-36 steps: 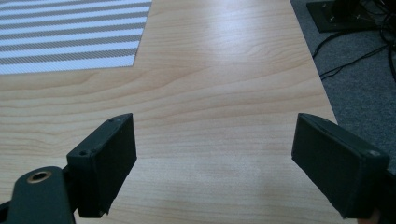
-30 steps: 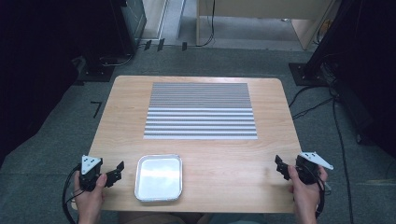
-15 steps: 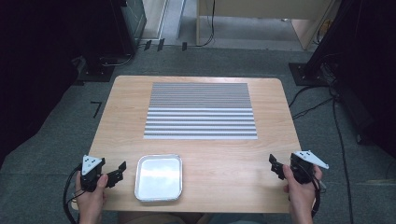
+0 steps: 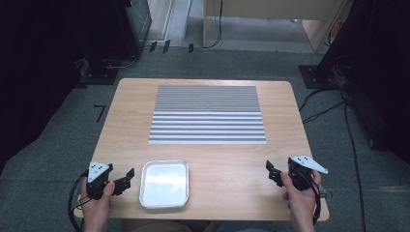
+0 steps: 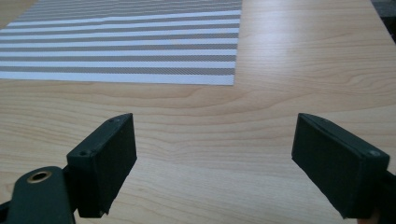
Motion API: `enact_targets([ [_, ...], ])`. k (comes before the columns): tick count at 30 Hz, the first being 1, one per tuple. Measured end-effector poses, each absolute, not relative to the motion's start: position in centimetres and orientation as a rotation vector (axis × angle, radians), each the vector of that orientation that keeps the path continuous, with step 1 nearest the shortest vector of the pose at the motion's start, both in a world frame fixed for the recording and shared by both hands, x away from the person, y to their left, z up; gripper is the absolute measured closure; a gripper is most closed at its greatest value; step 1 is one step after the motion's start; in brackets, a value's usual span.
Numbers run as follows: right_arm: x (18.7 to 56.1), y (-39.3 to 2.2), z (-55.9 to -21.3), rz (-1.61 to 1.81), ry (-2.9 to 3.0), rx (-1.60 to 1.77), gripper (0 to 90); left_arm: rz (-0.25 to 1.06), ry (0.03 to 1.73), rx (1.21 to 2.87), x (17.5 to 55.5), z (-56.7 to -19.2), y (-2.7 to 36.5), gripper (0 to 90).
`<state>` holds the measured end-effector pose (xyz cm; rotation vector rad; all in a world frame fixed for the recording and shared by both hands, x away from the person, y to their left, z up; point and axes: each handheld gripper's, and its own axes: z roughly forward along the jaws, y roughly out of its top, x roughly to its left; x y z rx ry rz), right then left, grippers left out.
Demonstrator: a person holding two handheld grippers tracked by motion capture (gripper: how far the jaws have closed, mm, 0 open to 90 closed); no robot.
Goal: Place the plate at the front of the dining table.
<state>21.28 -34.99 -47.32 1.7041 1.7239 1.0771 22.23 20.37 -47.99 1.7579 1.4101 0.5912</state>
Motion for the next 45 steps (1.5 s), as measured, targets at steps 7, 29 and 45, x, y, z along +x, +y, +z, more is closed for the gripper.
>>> enact_targets([
  [7, 21.7, -33.0, -47.6, 1.112, 1.782, 1.669, 14.7, 0.504, 1.37, 1.73, 21.7, -47.7, 19.8, 20.2],
  [29, 22.5, -26.5, -47.6, 1.163, 1.881, 1.582, 16.3, 0.435, 1.323, 1.783, 21.0, -47.6, 18.5, 37.7],
  [45, 23.2, -21.4, -47.8, 1.194, 1.932, 1.529, 26.3, 0.369, 1.342, 1.789, 20.3, -47.7, 18.8, 50.5],
])
